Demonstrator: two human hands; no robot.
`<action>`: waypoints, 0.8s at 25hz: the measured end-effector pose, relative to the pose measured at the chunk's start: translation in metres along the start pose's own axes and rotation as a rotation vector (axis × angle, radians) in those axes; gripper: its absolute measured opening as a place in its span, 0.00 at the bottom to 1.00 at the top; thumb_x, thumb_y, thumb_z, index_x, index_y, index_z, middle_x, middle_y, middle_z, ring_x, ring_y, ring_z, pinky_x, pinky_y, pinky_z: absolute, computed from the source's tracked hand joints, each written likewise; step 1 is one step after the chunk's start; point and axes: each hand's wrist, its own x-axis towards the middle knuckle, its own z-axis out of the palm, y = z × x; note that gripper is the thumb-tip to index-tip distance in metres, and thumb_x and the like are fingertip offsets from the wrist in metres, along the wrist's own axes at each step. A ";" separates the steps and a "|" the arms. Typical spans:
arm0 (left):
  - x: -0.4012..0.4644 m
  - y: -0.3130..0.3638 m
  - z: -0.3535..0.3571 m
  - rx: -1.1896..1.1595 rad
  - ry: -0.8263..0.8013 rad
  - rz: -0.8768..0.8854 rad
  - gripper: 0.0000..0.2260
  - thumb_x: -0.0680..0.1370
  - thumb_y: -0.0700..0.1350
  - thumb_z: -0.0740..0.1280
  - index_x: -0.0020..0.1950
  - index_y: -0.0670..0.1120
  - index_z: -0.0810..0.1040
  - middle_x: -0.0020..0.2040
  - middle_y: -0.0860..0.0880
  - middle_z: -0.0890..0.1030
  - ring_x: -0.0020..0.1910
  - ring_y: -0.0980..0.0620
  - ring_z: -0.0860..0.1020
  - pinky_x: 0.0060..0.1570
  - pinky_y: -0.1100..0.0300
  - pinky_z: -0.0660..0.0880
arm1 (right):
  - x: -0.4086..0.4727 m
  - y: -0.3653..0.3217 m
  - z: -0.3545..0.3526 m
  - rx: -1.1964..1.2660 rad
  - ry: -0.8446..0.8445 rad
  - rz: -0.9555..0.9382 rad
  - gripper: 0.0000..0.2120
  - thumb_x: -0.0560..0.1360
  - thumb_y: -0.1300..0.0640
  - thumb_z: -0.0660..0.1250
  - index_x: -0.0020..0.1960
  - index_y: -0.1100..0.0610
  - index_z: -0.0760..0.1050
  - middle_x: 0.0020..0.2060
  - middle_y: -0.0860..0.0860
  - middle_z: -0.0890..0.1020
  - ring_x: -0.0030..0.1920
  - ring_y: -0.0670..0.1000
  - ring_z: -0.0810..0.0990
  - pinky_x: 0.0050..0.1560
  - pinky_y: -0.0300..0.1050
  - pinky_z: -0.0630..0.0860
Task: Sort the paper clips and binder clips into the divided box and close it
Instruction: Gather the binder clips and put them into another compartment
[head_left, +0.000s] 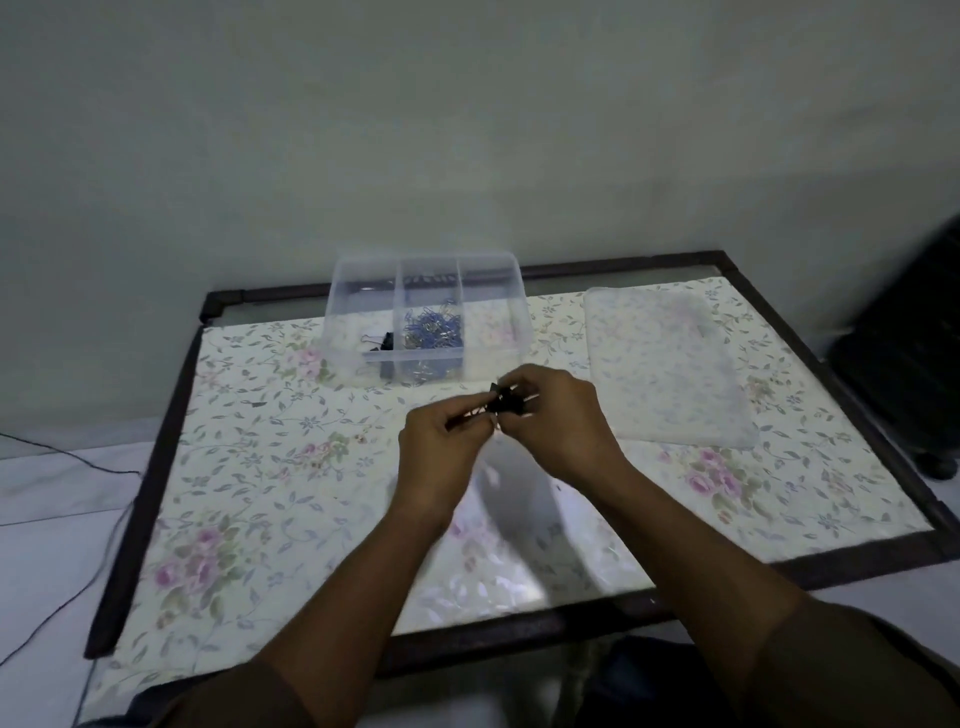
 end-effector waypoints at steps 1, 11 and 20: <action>0.014 0.010 -0.013 -0.042 0.025 0.019 0.14 0.75 0.34 0.70 0.57 0.46 0.86 0.51 0.50 0.88 0.53 0.54 0.85 0.58 0.54 0.80 | 0.012 -0.017 0.008 0.053 0.033 -0.029 0.13 0.71 0.60 0.76 0.56 0.54 0.83 0.49 0.51 0.87 0.49 0.50 0.85 0.52 0.41 0.80; 0.145 0.055 -0.115 0.003 0.050 -0.173 0.12 0.75 0.32 0.65 0.43 0.46 0.85 0.43 0.46 0.85 0.43 0.49 0.80 0.50 0.59 0.76 | 0.132 -0.103 0.111 0.288 -0.063 -0.064 0.20 0.78 0.60 0.69 0.69 0.56 0.77 0.62 0.58 0.84 0.58 0.55 0.84 0.59 0.53 0.81; 0.102 0.070 -0.109 0.081 0.038 -0.201 0.05 0.77 0.45 0.70 0.49 0.46 0.83 0.47 0.49 0.83 0.47 0.53 0.78 0.47 0.57 0.72 | 0.096 -0.084 0.072 0.177 0.001 -0.088 0.17 0.77 0.62 0.68 0.66 0.56 0.78 0.60 0.53 0.84 0.56 0.50 0.83 0.60 0.43 0.77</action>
